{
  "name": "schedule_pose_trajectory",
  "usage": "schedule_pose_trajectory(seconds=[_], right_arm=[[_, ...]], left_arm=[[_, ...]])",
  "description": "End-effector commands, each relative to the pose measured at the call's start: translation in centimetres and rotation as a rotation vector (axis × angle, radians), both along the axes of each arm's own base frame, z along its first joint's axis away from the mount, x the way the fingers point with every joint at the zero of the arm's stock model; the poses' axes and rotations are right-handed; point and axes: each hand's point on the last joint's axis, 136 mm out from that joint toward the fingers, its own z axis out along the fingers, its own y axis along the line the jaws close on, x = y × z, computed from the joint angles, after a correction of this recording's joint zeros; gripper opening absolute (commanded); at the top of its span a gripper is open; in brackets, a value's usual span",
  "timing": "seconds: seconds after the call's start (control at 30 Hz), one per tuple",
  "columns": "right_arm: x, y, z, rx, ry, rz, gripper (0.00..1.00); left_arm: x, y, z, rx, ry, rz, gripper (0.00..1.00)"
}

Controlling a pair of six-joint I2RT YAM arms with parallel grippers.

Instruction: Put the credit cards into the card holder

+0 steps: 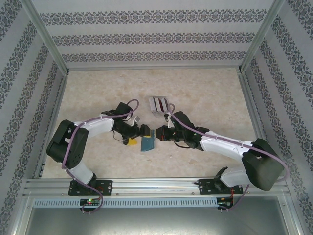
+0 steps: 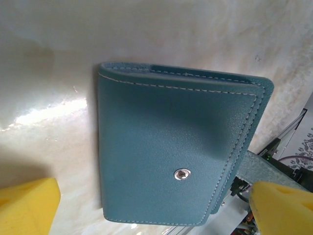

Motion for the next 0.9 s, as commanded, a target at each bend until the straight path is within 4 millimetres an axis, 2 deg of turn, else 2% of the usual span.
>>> schedule_pose_trajectory(seconds=[0.0,0.2,0.33,0.53,0.73,0.87], right_arm=[[0.4,0.1,1.5,0.039,-0.025,-0.005,0.0],[0.9,-0.1,1.7,0.075,-0.015,-0.03,0.0],[0.8,-0.5,1.5,0.066,-0.009,-0.045,0.0],[0.6,-1.2,1.2,0.054,-0.006,-0.058,0.0],[0.4,-2.0,1.4,0.029,-0.024,-0.074,0.0],[0.3,-2.8,1.0,-0.004,-0.032,-0.084,0.0]], left_arm=[[0.3,-1.6,1.4,-0.044,-0.057,-0.066,0.99],[0.3,-1.5,0.8,0.01,-0.059,-0.093,0.91],[0.5,-1.3,0.2,0.044,-0.049,-0.096,0.76],[0.5,-0.7,-1.3,0.105,-0.016,-0.108,0.7],[0.8,-0.3,-1.4,0.14,-0.019,-0.11,0.61],[1.0,0.0,-1.1,0.167,-0.045,-0.119,0.59]])
